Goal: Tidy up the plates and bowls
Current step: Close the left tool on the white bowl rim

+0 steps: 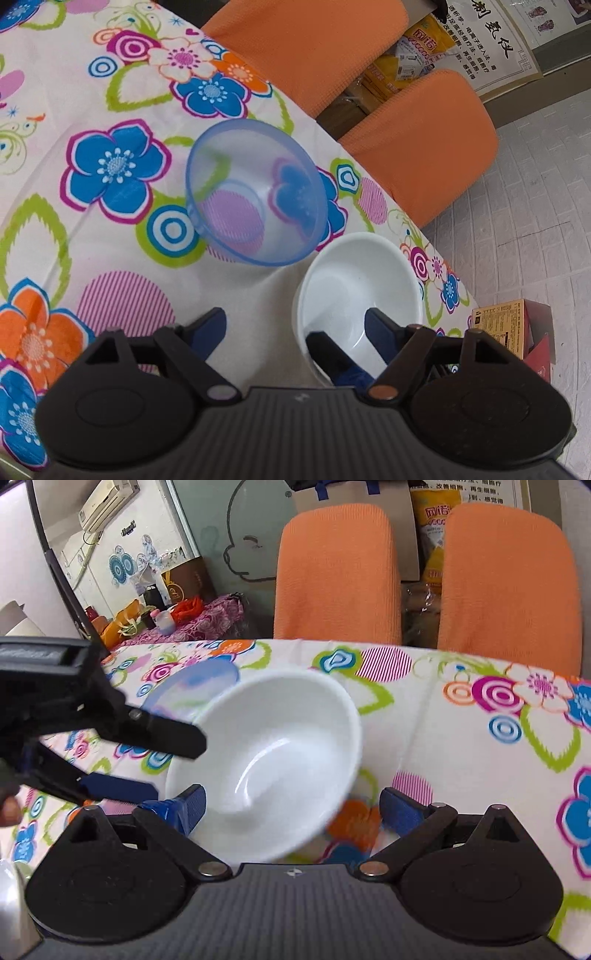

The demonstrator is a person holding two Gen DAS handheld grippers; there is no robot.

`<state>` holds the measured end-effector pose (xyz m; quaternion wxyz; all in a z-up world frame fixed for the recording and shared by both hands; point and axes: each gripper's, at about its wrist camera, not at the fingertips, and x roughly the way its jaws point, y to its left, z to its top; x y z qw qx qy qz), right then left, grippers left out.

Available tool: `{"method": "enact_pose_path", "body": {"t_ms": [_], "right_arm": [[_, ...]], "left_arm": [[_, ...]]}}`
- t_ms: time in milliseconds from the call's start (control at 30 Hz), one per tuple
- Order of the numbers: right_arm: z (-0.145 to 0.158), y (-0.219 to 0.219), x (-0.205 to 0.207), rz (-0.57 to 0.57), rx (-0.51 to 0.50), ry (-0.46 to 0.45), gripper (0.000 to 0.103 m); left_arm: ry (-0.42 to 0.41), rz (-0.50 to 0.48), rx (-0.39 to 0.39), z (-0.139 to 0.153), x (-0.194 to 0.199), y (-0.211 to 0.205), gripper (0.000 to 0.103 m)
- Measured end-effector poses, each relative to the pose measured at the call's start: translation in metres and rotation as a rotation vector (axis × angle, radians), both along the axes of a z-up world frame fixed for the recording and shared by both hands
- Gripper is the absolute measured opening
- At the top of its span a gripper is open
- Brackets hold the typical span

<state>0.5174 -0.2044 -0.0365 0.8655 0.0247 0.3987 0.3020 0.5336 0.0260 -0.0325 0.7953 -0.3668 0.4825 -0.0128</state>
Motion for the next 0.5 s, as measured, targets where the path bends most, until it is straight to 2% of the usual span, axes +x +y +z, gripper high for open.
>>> {"method": "enact_pose_path", "body": {"t_ms": [167, 267, 367, 500], "right_arm": [[0.006, 0.002, -0.038, 0.066, 0.053, 0.083, 0.088], [0.016, 0.003, -0.052, -0.018, -0.027, 0.013, 0.088], [0.021, -0.003, -0.046, -0.116, -0.095, -0.045, 0.088], [0.018, -0.011, -0.027, -0.147, -0.039, -0.020, 0.088]], "left_arm": [[0.013, -0.009, -0.009, -0.007, -0.012, 0.006, 0.078], [0.012, -0.019, -0.011, -0.008, -0.017, 0.007, 0.078], [0.003, -0.029, -0.010, -0.005, -0.019, 0.008, 0.078], [-0.009, -0.028, -0.015, -0.004, -0.020, 0.011, 0.078]]}}
